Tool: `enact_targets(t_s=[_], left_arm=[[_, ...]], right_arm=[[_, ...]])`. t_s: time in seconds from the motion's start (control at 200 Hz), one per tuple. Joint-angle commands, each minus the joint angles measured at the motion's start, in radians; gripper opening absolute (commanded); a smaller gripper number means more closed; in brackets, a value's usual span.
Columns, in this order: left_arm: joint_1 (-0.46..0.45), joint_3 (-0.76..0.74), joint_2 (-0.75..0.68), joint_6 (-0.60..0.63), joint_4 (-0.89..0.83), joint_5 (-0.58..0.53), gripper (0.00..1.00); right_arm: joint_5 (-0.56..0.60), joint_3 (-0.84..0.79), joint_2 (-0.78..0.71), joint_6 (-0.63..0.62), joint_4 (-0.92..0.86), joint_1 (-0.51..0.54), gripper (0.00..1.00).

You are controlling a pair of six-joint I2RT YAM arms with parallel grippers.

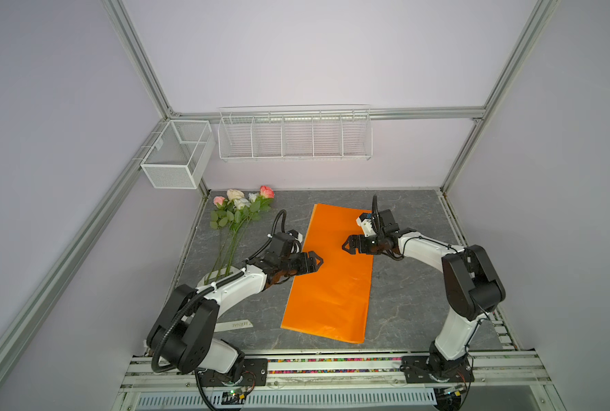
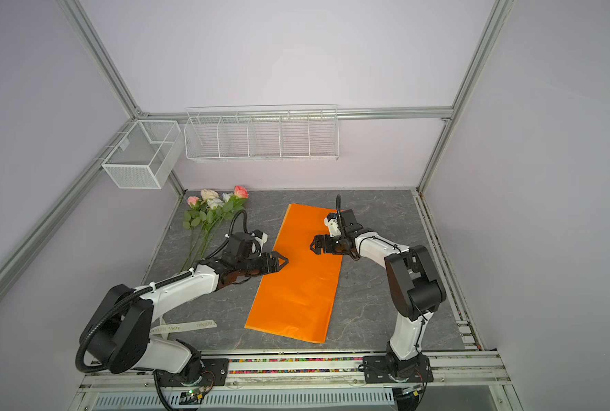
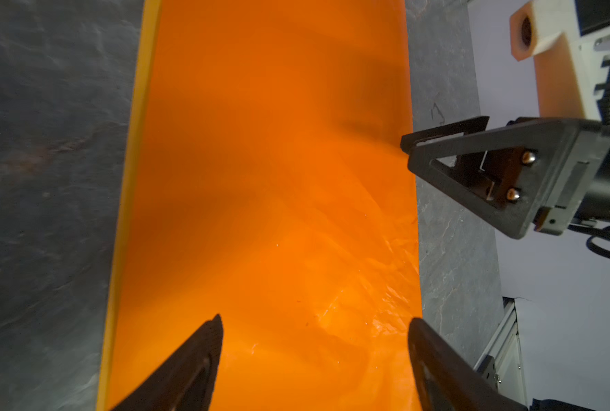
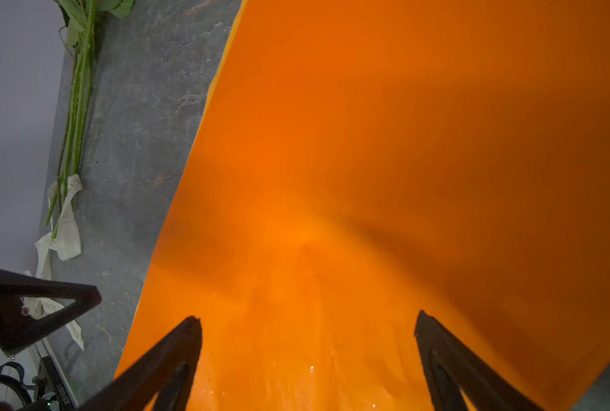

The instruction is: Tie the bouquet of fake flowers

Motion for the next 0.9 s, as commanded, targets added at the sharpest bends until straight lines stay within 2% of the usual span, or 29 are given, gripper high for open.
enact_targets(t_s=[0.0,0.11,0.315,0.48,0.635,0.735,0.895], left_arm=[[-0.049,0.038,0.072,-0.028,0.038,-0.010,0.80],[-0.071,0.059,0.134,-0.053,0.017,-0.010,0.79],[-0.084,-0.008,0.175,-0.143,0.117,-0.030,0.77],[-0.116,-0.045,0.195,-0.214,0.208,-0.034,0.77],[-0.150,-0.042,0.162,-0.257,0.224,-0.115,0.77],[-0.150,-0.031,0.071,-0.246,0.168,-0.194,0.79],[-0.151,-0.007,-0.155,-0.181,-0.029,-0.373,0.82]], right_arm=[[-0.020,0.011,0.043,0.037,-0.012,-0.006,0.95],[-0.012,0.049,0.101,0.020,-0.039,-0.011,0.94],[-0.037,0.145,0.222,-0.019,-0.087,-0.014,0.92],[-0.075,0.314,0.367,-0.075,-0.178,-0.016,0.91],[-0.108,0.493,0.487,-0.119,-0.282,-0.016,0.90],[-0.114,0.543,0.465,-0.143,-0.329,-0.014,0.90],[-0.059,0.530,0.274,-0.184,-0.372,-0.016,0.93]])
